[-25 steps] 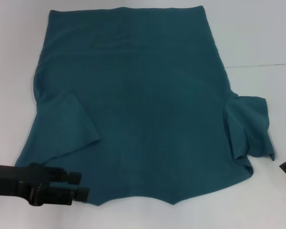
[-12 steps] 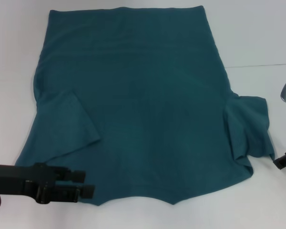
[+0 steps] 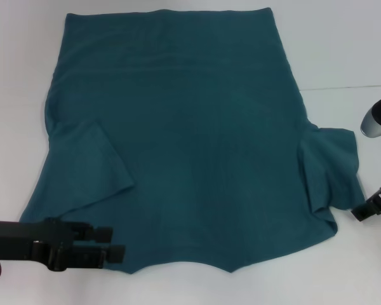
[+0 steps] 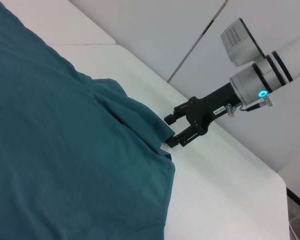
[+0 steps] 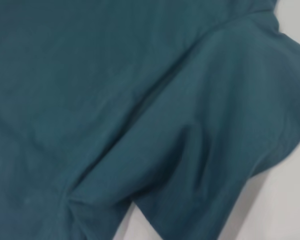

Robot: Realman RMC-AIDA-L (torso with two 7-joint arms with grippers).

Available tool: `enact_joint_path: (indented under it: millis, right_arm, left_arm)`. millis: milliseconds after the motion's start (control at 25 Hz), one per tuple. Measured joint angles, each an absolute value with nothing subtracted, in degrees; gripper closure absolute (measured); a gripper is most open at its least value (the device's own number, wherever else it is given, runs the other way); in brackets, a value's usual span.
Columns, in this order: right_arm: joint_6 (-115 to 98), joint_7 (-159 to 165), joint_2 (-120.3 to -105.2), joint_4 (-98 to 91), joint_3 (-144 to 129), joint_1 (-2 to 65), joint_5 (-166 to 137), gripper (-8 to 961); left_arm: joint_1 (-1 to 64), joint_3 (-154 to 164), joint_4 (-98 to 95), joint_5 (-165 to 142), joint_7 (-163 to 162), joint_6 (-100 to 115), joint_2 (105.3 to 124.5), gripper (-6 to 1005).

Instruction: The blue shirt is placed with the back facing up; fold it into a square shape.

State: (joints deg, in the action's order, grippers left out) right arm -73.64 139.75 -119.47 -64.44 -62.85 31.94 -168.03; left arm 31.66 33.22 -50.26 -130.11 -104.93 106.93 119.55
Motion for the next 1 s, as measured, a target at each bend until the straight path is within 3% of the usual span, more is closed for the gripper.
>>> enact_joint_path:
  millis: [600,1000]
  right_arm:
    - [-65.62,138.81,-120.08,-62.74,-63.13,31.16,-165.15,85]
    - [-64.04,138.83,-120.01,-62.18,-63.12,31.55,-165.09,460]
  left_arm:
    - [31.56,33.22,-50.28,-130.07,-105.16,105.92,119.83,327]
    - [31.55,33.22,-50.37,-130.07,-105.73,105.20,119.82,327]
